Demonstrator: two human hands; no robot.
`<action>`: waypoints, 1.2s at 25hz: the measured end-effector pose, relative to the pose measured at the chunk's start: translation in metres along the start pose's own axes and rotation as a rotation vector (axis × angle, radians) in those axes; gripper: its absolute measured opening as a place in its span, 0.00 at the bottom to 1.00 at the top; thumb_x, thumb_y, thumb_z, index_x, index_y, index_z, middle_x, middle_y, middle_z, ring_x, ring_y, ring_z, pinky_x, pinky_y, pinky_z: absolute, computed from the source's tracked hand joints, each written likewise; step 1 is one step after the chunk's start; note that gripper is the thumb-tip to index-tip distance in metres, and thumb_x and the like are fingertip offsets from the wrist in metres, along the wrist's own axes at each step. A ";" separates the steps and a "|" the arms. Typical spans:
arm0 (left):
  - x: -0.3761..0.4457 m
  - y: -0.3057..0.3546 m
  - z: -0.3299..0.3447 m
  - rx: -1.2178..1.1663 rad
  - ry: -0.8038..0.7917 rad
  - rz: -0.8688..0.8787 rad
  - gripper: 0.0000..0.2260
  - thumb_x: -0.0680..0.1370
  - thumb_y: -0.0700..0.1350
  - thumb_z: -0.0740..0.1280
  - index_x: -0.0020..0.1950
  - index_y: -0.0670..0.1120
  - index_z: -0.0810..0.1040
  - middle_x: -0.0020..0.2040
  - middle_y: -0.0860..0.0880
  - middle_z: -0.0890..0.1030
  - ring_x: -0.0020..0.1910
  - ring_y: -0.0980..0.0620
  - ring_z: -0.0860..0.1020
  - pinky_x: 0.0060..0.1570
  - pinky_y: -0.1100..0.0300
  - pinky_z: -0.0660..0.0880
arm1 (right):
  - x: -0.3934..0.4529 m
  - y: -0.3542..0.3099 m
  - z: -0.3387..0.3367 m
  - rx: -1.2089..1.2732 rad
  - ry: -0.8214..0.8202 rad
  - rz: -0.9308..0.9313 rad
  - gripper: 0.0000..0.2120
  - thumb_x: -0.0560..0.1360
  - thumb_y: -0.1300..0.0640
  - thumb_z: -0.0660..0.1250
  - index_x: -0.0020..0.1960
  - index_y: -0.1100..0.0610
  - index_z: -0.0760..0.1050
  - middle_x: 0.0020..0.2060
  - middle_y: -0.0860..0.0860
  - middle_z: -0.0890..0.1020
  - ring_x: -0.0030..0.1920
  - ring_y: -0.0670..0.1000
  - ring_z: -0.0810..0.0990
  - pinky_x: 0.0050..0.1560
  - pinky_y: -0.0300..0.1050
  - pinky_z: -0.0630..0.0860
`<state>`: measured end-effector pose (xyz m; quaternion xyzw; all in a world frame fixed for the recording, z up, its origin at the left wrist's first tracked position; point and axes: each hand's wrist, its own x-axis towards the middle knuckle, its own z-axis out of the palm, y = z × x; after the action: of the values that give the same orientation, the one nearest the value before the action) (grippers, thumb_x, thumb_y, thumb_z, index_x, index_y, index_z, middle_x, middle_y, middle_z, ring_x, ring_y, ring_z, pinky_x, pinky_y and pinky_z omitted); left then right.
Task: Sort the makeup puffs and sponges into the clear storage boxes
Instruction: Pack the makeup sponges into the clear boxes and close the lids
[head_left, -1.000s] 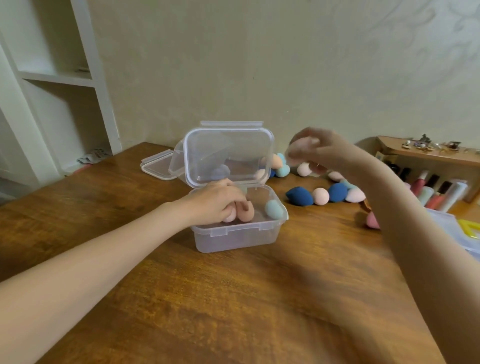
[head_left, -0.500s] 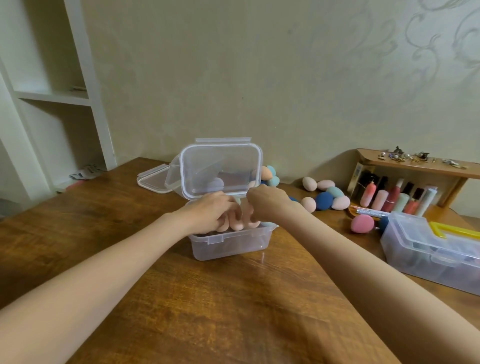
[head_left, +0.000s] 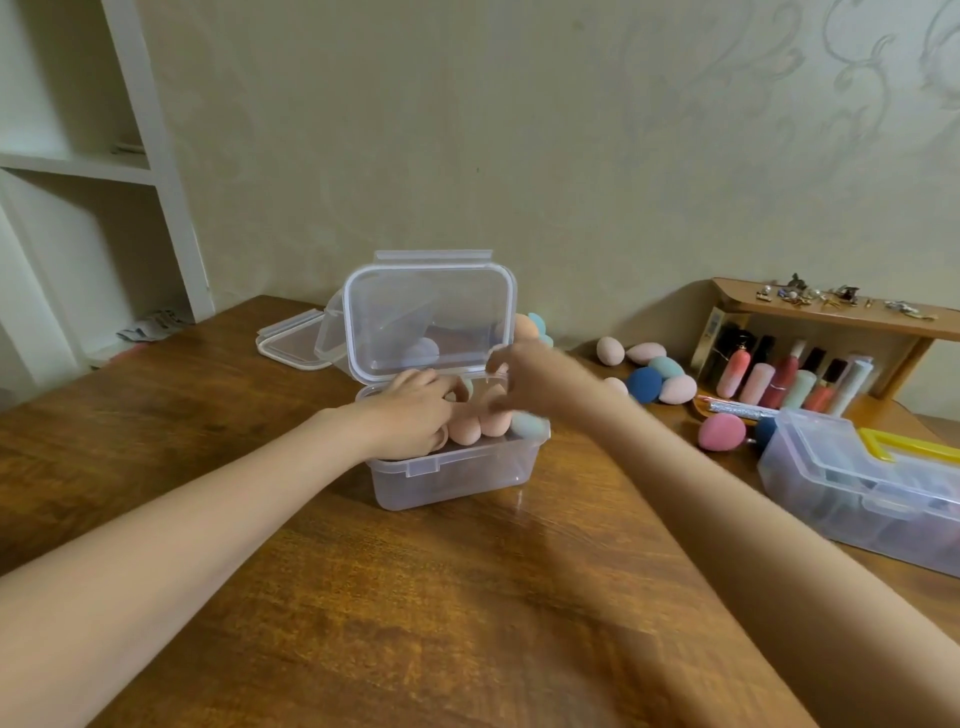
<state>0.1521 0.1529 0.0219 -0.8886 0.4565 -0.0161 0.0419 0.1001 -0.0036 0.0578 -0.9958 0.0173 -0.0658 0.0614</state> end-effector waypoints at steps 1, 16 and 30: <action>-0.001 0.000 0.000 -0.007 -0.012 0.010 0.22 0.81 0.42 0.53 0.74 0.56 0.59 0.72 0.52 0.61 0.70 0.49 0.58 0.71 0.54 0.54 | 0.003 0.015 -0.012 0.147 0.089 0.067 0.12 0.76 0.58 0.63 0.59 0.59 0.75 0.48 0.54 0.78 0.47 0.55 0.77 0.44 0.45 0.70; 0.012 -0.004 0.001 -0.083 0.014 0.027 0.27 0.79 0.39 0.53 0.74 0.62 0.56 0.69 0.55 0.62 0.65 0.51 0.61 0.68 0.56 0.54 | 0.102 0.148 0.036 -0.139 -0.007 0.562 0.18 0.80 0.51 0.53 0.63 0.59 0.73 0.61 0.61 0.74 0.63 0.62 0.67 0.64 0.53 0.65; 0.009 -0.002 0.000 -0.250 0.030 -0.089 0.19 0.78 0.38 0.58 0.69 0.47 0.67 0.66 0.41 0.71 0.61 0.42 0.71 0.59 0.53 0.69 | -0.008 -0.010 0.002 1.508 -0.153 0.369 0.22 0.74 0.59 0.67 0.66 0.62 0.65 0.57 0.61 0.78 0.50 0.56 0.82 0.54 0.48 0.80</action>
<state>0.1590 0.1464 0.0218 -0.9058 0.4158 0.0256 -0.0766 0.0927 0.0066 0.0564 -0.6677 0.1291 0.0202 0.7329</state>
